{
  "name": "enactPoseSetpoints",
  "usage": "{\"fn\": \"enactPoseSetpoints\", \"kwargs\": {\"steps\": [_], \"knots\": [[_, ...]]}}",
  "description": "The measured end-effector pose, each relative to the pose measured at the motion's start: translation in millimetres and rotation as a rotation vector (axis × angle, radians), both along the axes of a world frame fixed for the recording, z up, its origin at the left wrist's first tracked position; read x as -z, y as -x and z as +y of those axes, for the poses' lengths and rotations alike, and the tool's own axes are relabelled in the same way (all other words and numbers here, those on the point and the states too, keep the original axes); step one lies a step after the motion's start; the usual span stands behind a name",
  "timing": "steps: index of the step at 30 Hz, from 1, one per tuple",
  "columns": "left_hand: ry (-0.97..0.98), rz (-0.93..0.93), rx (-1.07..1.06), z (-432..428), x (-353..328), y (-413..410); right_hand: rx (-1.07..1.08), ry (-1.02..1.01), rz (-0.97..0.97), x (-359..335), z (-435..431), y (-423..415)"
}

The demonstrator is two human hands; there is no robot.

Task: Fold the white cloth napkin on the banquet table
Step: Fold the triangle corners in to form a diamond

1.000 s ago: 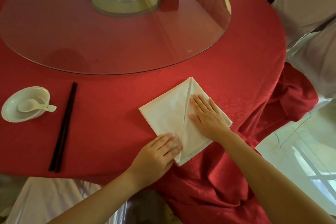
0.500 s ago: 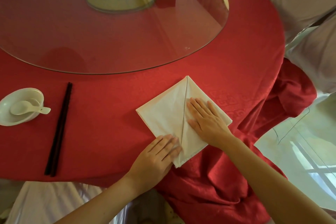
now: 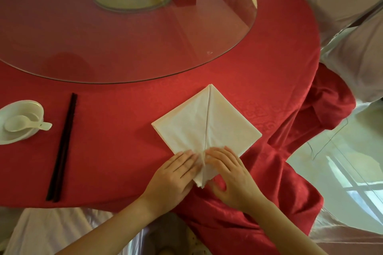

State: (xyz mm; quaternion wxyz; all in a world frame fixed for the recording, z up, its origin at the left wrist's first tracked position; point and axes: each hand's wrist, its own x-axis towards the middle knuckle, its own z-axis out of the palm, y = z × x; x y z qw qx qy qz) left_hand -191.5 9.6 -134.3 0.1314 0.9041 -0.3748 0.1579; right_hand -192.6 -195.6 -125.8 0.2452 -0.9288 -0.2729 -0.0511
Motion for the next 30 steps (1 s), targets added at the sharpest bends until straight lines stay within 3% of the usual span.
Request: {"fn": "enactPoseSetpoints", "kwargs": {"steps": [10,15,19,21,25,27,30], "knots": [[-0.031,0.019,-0.028,-2,0,4,0.065,-0.135,-0.219,21,-3,8],[-0.055,0.077,-0.011,-4,-7,7,0.055,-0.188,-0.155,24,-2,16],[0.096,0.249,0.005,-1,-15,5,0.032,-0.209,-0.078,13,-4,19],[0.128,0.255,-0.088,-8,-20,-9,0.069,-0.329,-0.023,2,-6,16],[-0.104,0.322,-0.45,-43,-25,-43,0.303,-0.49,0.068,-31,0,-39],[-0.208,0.382,-0.578,-57,-20,-47,0.273,-0.326,0.133,-41,13,-80],[-0.216,0.382,-0.603,-63,-10,-44,0.038,0.147,0.215,-28,34,-125]]}}
